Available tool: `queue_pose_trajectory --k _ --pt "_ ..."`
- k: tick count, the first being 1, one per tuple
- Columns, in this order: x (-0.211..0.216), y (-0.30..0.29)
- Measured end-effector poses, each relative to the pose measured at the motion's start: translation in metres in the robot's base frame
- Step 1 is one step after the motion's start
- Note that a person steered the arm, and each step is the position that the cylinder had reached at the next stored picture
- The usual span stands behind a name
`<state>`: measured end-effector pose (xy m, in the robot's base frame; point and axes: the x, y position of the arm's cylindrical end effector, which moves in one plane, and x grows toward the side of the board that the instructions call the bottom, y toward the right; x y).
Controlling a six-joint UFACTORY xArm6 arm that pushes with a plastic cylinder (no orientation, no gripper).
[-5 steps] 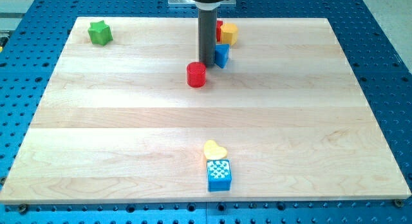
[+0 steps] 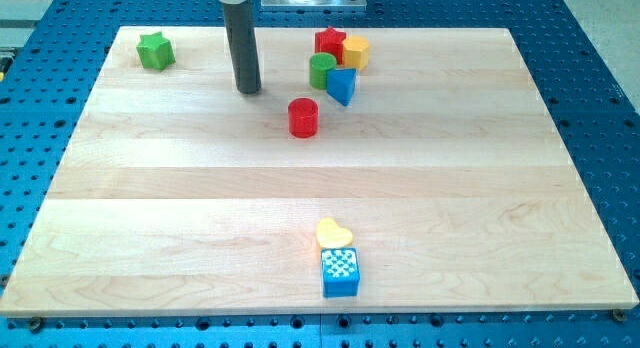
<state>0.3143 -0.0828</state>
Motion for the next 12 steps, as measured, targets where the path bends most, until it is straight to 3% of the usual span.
queue_pose_trajectory --k 1,2,4,6,7,11,12 --pt "-0.041 0.069" --pt "-0.047 0.084" --pt "-0.065 0.080" --pt "-0.073 0.038" --pt "-0.115 0.085" --pt "-0.110 0.143" --pt "-0.079 0.151"
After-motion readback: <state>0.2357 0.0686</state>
